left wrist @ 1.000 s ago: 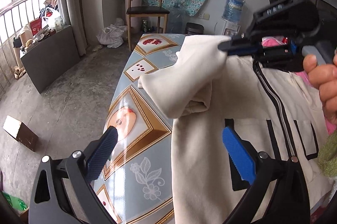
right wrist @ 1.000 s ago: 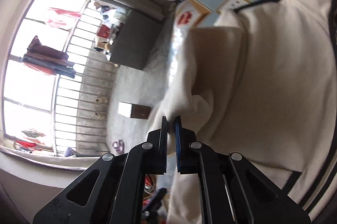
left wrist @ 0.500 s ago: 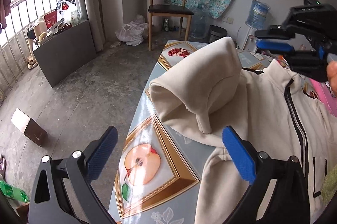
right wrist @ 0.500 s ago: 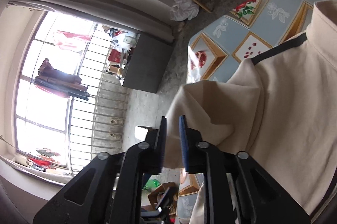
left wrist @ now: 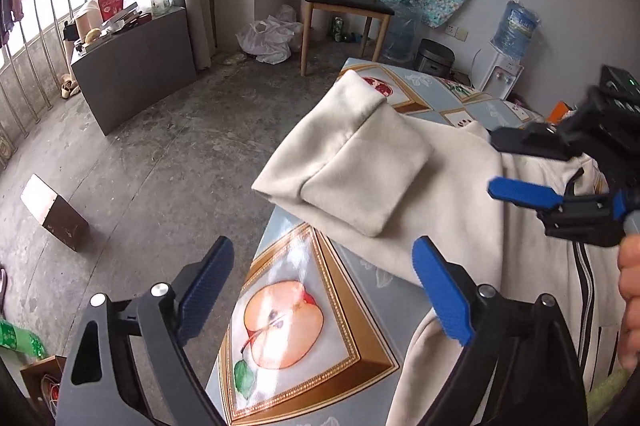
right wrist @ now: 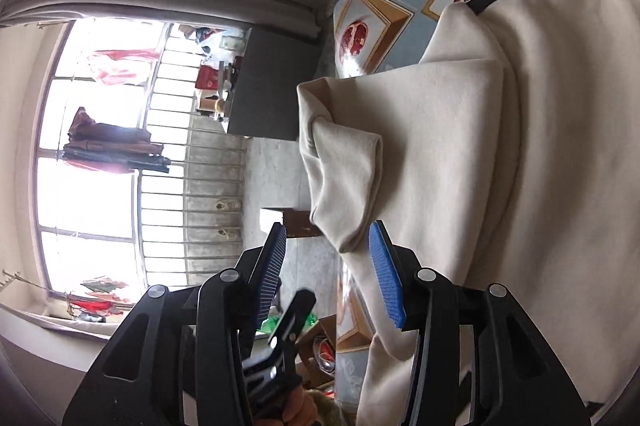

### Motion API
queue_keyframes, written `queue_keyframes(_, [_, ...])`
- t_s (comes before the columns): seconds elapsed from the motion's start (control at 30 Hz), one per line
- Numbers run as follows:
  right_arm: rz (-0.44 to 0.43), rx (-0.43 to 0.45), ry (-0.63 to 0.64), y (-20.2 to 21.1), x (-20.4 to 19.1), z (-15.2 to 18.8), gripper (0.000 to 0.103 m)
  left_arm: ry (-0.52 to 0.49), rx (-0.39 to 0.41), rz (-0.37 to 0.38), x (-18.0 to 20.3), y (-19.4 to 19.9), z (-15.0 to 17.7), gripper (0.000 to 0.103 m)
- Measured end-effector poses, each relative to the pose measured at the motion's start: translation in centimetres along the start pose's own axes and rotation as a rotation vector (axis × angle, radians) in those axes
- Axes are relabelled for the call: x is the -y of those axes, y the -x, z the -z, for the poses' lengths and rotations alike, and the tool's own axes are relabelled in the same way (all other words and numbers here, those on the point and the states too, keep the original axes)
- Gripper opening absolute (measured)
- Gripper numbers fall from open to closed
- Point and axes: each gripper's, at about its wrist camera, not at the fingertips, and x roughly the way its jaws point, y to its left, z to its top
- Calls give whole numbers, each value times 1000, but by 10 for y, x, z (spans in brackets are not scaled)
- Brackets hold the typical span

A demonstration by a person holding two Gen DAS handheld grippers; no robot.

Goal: Fold large clothes
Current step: 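Lift the sleeve with the right gripper and lay it across the jacket body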

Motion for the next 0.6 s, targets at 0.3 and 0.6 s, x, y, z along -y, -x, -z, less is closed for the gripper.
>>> queue_keyframes(0.3, [192, -3, -8, -54, 8, -24, 5, 27, -16, 44, -8, 23, 29, 87])
queue_keyframes(0.6, [101, 151, 134, 20, -35, -10, 1, -38, -66, 116, 20, 16, 46, 87])
